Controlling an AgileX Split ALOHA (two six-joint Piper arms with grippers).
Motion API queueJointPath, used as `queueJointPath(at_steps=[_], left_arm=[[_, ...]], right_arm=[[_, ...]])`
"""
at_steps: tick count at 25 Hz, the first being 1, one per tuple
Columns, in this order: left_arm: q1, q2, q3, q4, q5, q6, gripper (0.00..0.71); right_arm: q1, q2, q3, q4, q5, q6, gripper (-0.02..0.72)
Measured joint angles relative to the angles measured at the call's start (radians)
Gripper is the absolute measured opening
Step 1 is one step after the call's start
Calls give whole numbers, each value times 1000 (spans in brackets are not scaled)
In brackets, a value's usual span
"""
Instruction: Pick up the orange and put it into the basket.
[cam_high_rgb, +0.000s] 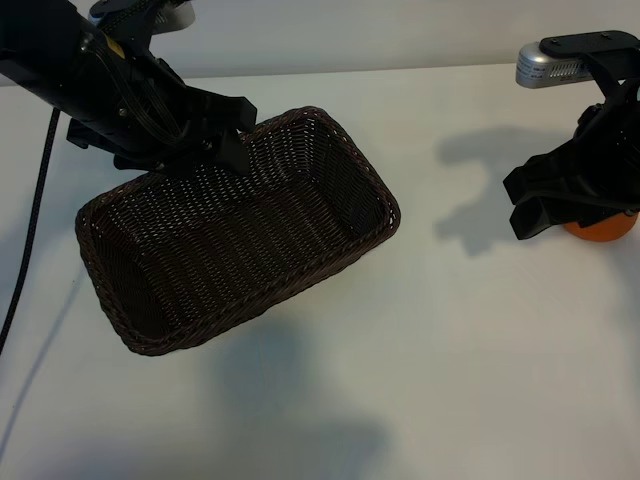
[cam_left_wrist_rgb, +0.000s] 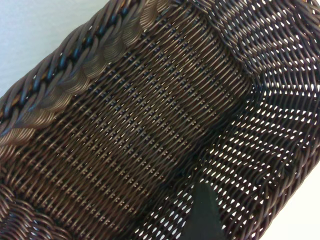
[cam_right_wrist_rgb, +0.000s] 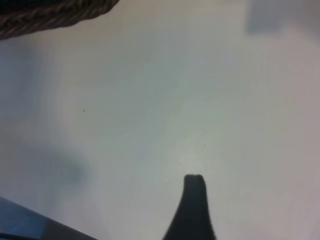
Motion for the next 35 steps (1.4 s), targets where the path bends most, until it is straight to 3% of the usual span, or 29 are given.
queueJointPath(at_steps=[21,31,35], left_arm=[[0,0,0,0,0,0,564],[0,0,0,1,-55,-1,563],[0,-1,0,73,-18,-50,563]], right_arm=[[0,0,-1,0,0,0,581],[0,0,-1,0,-1,1,581],[0,0,-1,0,-2,1,581]])
